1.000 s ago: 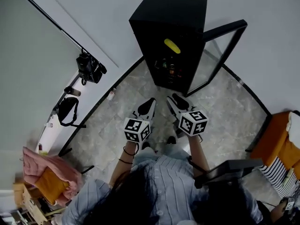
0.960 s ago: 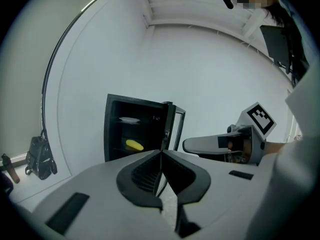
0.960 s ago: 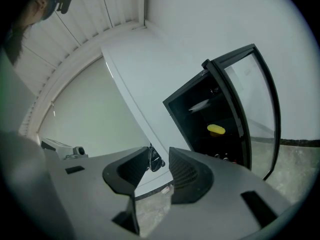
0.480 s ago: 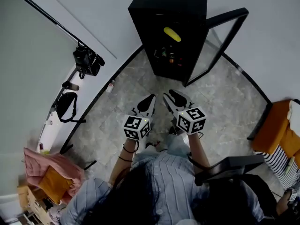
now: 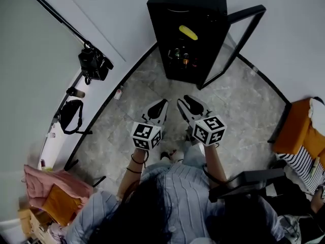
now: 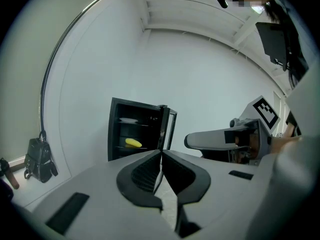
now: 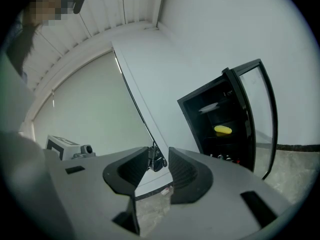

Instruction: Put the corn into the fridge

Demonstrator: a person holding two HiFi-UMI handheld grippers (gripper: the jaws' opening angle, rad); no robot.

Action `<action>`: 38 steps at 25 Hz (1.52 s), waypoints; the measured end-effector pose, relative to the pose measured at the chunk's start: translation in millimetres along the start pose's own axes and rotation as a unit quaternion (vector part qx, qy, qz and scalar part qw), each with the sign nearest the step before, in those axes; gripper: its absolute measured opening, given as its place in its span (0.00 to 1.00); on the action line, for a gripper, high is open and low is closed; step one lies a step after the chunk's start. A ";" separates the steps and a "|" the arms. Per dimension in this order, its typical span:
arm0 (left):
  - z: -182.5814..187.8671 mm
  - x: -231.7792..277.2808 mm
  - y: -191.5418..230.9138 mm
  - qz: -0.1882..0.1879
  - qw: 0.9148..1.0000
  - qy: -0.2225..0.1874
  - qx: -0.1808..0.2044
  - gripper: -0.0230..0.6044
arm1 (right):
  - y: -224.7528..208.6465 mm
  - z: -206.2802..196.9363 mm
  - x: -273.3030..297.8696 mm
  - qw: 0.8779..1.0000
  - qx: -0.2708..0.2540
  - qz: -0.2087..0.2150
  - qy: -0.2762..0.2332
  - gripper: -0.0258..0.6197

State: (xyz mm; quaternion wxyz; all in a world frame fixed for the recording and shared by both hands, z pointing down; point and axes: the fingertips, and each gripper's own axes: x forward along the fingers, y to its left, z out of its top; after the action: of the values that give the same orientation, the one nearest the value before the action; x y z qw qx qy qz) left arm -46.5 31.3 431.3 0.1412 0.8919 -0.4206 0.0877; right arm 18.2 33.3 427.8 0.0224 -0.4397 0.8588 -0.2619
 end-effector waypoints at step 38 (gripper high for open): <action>-55.5 -176.6 -74.1 -0.110 0.992 -0.039 0.036 0.07 | 171.8 -99.5 -115.4 0.996 -0.051 -0.049 -0.052 0.10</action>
State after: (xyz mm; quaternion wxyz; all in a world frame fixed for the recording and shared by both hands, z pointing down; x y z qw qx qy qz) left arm -102.6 222.4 421.9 0.1015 0.9401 -0.3214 0.0518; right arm -65.7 246.5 410.7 0.0318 -0.4949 0.8461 -0.1952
